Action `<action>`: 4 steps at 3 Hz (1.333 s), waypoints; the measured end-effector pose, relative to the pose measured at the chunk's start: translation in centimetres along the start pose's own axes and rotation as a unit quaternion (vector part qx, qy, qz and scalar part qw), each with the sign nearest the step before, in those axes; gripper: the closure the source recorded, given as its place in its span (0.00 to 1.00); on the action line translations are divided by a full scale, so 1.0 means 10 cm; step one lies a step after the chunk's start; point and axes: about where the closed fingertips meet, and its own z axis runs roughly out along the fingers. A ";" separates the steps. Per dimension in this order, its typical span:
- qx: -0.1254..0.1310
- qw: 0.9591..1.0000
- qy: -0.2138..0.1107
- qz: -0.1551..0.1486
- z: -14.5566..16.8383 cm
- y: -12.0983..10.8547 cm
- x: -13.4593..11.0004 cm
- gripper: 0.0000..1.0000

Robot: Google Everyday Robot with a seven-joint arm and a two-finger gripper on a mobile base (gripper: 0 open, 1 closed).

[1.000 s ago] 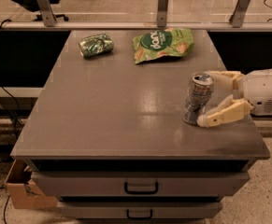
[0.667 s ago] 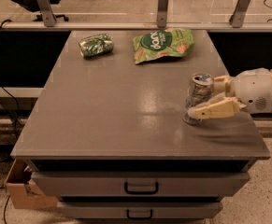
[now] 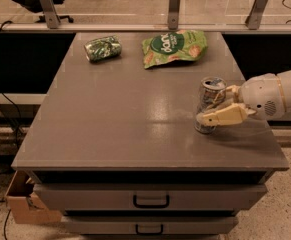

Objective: Move redbull can near green rice chip bag

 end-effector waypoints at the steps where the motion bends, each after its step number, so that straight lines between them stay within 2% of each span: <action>1: 0.021 1.000 -0.004 -0.009 -0.18 -0.10 -0.11 1.00; 2: 0.062 0.998 0.002 -0.032 -0.50 -0.25 -0.34 1.00; 3: 0.062 0.998 0.002 -0.032 -0.50 -0.25 -0.35 1.00; 4: 0.091 0.995 -0.016 -0.042 -0.50 -0.39 -0.52 1.00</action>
Offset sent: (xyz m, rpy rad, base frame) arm 0.0303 -0.0629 0.0897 -0.0945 -0.1821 -0.1369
